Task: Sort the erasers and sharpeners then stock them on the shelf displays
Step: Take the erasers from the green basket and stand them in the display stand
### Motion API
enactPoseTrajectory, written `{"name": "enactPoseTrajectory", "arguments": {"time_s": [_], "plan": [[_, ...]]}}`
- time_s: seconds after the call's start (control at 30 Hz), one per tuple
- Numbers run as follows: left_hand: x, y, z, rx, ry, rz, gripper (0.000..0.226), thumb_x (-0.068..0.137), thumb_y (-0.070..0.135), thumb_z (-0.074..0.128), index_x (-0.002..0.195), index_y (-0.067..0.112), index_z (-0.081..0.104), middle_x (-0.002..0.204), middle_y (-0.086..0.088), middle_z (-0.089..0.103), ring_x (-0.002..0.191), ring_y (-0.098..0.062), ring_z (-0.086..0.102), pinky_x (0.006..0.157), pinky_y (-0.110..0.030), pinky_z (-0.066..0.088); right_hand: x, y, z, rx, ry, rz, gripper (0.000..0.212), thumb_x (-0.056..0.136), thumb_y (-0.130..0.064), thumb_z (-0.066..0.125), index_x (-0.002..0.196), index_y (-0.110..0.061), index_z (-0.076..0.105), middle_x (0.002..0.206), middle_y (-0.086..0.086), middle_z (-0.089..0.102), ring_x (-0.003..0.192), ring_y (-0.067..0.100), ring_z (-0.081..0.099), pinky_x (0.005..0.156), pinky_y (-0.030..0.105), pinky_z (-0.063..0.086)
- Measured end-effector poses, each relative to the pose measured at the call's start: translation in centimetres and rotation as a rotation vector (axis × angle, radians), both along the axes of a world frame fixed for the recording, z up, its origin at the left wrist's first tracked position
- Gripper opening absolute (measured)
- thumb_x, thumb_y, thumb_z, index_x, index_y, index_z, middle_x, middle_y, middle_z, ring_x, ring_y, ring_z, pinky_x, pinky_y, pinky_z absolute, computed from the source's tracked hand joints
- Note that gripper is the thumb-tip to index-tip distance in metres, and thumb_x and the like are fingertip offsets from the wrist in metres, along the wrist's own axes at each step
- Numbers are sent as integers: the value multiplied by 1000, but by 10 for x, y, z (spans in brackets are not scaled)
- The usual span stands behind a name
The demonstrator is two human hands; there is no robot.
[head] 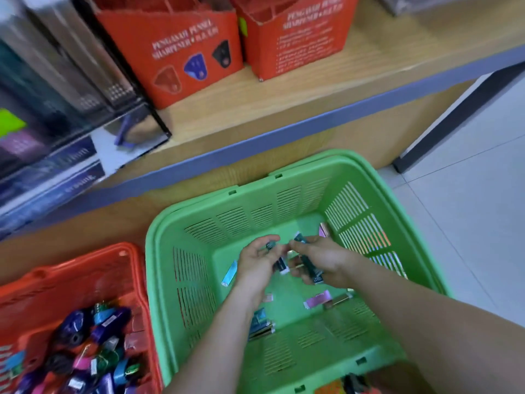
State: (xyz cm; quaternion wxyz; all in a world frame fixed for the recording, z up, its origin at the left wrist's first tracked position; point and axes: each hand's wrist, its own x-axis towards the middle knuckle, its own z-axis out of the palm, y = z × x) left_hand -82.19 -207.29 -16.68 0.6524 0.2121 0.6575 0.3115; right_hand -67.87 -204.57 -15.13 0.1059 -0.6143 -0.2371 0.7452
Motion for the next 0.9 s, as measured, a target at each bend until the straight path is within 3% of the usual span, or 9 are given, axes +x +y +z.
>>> {"name": "enactPoseTrajectory", "arguments": {"time_s": [0.1, 0.13, 0.27, 0.37, 0.43, 0.53, 0.63, 0.73, 0.9], "plan": [[11, -10, 23, 74, -32, 104, 13, 92, 9, 61, 105, 9, 65, 85, -8, 69, 62, -17, 61, 52, -24, 53, -5, -11, 17, -27, 119, -51, 25, 100, -26, 52, 116, -8, 56, 85, 12, 71, 67, 20, 68, 51, 28, 51], [14, -11, 25, 72, -32, 121, 14, 93, 11, 61, 105, 8, 66, 84, -6, 70, 62, -16, 61, 51, -24, 52, -4, -13, 20, -9, 129, -38, 24, 100, -25, 52, 115, -7, 57, 83, 10, 71, 64, 17, 67, 51, 26, 49], [15, -9, 1, 79, 90, 27, 13, 93, 22, 61, 100, 18, 72, 102, 0, 73, 98, -19, 66, 89, -33, 52, 13, -11, 18, 84, -76, 29, 17, 100, -18, 52, 108, -4, 54, 81, 9, 63, 65, 16, 58, 49, 22, 43], [15, -6, -31, 203, 568, -495, 27, 89, 21, 64, 116, 26, 66, 118, 3, 66, 107, -16, 61, 88, -23, 47, 30, -5, 10, 147, -241, -43, 12, 99, -6, 48, 111, -5, 52, 87, 11, 55, 64, 16, 60, 41, 21, 41], [20, -6, -53, 332, 861, -912, 37, 89, 21, 61, 125, 27, 60, 123, 0, 57, 116, -22, 51, 93, -31, 45, 39, -2, 0, 157, -282, -85, 13, 98, -1, 45, 106, -9, 53, 79, 10, 51, 58, 16, 53, 41, 24, 39], [39, -9, -71, 471, 1016, -1267, 34, 88, 21, 59, 122, 23, 58, 121, -5, 50, 119, -28, 44, 89, -37, 44, 41, -1, -15, 138, -305, -119, 4, 96, -11, 50, 93, -12, 52, 66, 8, 45, 52, 18, 43, 40, 23, 32], [52, -5, -78, 482, 1071, -1380, 30, 94, 22, 52, 123, 13, 52, 124, -12, 48, 119, -30, 43, 92, -40, 41, 38, -1, -27, 130, -273, -108, 19, 95, -27, 60, 86, -13, 52, 56, 3, 42, 43, 15, 35, 38, 21, 27], [46, -1, -80, 430, 999, -1241, 23, 94, 25, 55, 111, 11, 58, 113, -12, 62, 106, -28, 56, 86, -34, 46, 34, 2, -30, 149, -302, -88, 25, 92, -27, 65, 77, -14, 49, 53, 2, 41, 39, 13, 33, 37, 22, 27], [18, 7, -52, 205, 446, -500, 12, 79, 20, 77, 89, 19, 70, 83, 2, 70, 69, -13, 62, 64, -20, 47, 27, 9, -21, 252, -386, 277, 19, 95, -31, 59, 93, -12, 58, 58, 1, 42, 43, 11, 33, 38, 19, 28]]}}
